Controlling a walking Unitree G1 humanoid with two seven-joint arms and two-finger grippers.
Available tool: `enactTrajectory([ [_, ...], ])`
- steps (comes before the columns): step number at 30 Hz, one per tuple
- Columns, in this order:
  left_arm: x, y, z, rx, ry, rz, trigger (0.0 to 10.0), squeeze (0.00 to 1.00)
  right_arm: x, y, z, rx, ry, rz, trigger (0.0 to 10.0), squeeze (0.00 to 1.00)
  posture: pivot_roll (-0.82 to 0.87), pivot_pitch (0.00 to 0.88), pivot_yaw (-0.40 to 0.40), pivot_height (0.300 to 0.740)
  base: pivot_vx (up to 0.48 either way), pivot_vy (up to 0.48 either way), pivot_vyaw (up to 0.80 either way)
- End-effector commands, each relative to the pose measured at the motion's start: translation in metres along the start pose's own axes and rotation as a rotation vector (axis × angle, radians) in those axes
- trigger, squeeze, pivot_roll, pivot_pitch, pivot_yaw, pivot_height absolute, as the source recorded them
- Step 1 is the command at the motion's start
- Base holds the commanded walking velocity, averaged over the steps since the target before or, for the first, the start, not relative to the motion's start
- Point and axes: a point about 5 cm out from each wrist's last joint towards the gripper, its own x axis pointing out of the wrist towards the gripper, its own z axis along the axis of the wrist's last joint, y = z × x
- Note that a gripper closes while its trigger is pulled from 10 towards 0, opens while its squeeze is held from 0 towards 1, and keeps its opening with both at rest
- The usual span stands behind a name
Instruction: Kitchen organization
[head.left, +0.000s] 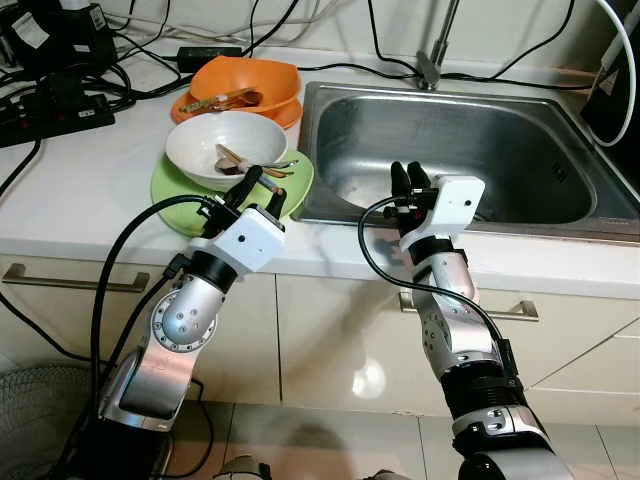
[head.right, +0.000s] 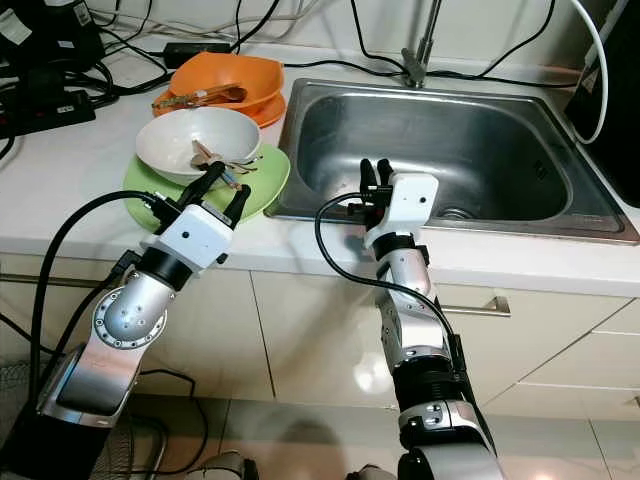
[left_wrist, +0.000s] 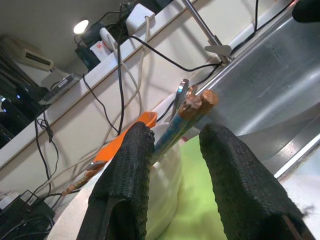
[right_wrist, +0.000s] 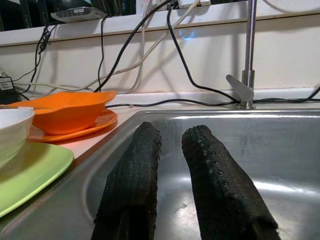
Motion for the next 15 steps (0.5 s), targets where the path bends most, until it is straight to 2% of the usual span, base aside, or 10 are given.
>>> enactTrajectory([
  [1,0.0062,-0.0025,0.0059,0.006,-0.031,0.003,10.0,0.00,0.0006,-0.0011,0.0013,0.003,-0.009,-0.008,10.0,0.00,0.06,0.034,-0.020,0.718,0.000,0.000,0.00],
  [12,0.0124,-0.0020,0.0101,0.024,-0.057,0.058,10.0,0.00,0.0002,-0.0009,0.0010,0.004,-0.006,-0.008,10.0,0.00,0.06,0.049,-0.025,0.718,0.000,0.000,0.00],
  [13,0.0127,-0.0008,0.0108,0.021,-0.059,0.066,3.5,0.00,-0.0001,-0.0011,0.0009,0.005,-0.006,-0.010,10.0,0.00,0.06,0.051,-0.026,0.718,0.000,0.000,0.00],
  [14,0.0127,-0.0008,0.0108,0.021,-0.059,0.066,3.5,0.00,-0.0001,-0.0011,0.0009,0.005,-0.006,-0.010,10.0,0.00,0.06,0.051,-0.026,0.718,0.000,0.000,0.00],
  [15,0.0128,-0.0005,0.0111,0.021,-0.061,0.070,0.0,0.00,-0.0003,-0.0014,0.0007,0.005,-0.005,-0.011,10.0,0.00,0.06,0.053,-0.026,0.718,0.000,0.000,0.00],
])
